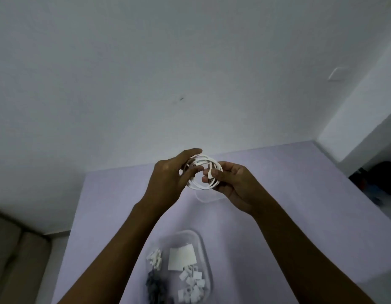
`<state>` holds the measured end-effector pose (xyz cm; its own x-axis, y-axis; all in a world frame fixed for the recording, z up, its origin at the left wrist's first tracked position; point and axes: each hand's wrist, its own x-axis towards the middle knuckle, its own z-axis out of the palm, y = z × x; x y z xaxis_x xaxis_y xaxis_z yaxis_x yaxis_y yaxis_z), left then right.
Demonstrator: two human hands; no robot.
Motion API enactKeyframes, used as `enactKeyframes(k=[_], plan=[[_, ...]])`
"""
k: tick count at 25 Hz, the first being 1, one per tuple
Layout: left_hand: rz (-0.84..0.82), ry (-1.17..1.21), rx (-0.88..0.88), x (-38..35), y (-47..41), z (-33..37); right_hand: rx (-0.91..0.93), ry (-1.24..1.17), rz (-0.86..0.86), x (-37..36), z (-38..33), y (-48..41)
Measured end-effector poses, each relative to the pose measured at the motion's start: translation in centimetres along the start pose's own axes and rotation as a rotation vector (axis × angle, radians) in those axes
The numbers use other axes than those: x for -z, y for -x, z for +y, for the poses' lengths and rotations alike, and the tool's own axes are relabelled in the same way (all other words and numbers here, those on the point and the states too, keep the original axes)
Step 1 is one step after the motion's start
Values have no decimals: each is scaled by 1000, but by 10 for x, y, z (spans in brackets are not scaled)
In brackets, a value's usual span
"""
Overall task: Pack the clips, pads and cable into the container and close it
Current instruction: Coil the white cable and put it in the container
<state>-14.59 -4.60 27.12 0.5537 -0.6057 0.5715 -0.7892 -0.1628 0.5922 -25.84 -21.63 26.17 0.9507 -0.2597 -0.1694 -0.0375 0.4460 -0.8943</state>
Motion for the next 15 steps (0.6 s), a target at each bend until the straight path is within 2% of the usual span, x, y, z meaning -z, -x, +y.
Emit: enactKeyframes(k=[4,7,12,15], plan=[[-39,-66,65,-16,55,-35,-181,70,-30,11,61,-5],[-90,-133,171,-35,110,-61,-299,281,-15,20,121,-7],[-315,-163,609,-66,216,-95,-408,596,35,33,227,2],[-413,-207,790,-80,252,-111,-446,864,52,28,275,3]])
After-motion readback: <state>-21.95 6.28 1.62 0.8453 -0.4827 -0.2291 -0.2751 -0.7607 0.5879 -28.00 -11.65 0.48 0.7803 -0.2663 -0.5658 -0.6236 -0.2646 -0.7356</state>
